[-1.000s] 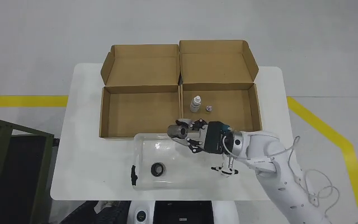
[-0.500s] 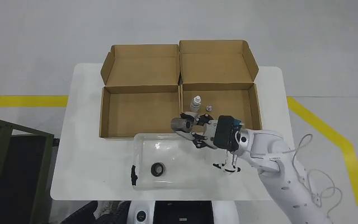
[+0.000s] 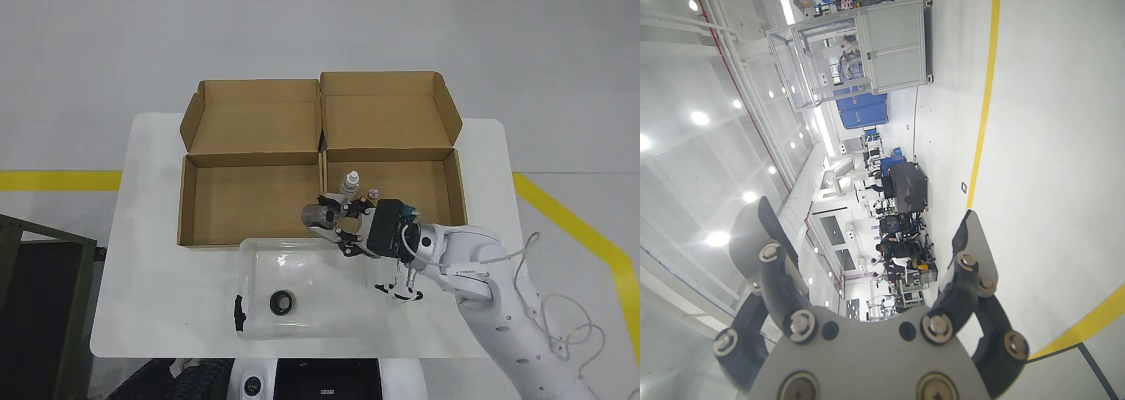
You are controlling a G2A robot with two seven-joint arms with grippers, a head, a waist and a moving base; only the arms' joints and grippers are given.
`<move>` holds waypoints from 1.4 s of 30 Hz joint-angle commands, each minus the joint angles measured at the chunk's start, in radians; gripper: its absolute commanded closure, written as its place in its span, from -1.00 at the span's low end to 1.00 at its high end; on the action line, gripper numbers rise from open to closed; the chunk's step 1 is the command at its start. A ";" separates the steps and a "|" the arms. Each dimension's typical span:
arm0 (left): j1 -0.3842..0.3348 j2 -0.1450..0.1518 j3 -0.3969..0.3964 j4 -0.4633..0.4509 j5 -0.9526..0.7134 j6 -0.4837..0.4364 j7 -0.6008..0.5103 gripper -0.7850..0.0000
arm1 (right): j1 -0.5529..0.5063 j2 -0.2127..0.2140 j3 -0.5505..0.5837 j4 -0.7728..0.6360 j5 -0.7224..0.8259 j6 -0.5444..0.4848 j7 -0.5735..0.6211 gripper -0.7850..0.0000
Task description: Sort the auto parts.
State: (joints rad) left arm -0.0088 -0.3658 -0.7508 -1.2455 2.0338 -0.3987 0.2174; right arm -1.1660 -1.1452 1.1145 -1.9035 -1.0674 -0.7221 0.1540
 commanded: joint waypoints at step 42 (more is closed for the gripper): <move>0.000 0.000 0.000 0.000 0.000 0.000 0.000 -1.00 | 0.588 -0.193 -0.463 0.591 -0.045 0.228 0.396 1.00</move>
State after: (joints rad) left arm -0.0088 -0.3658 -0.7508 -1.2455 2.0338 -0.3987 0.2174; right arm -0.5856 -1.3336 0.6571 -1.3262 -1.1101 -0.4962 0.5474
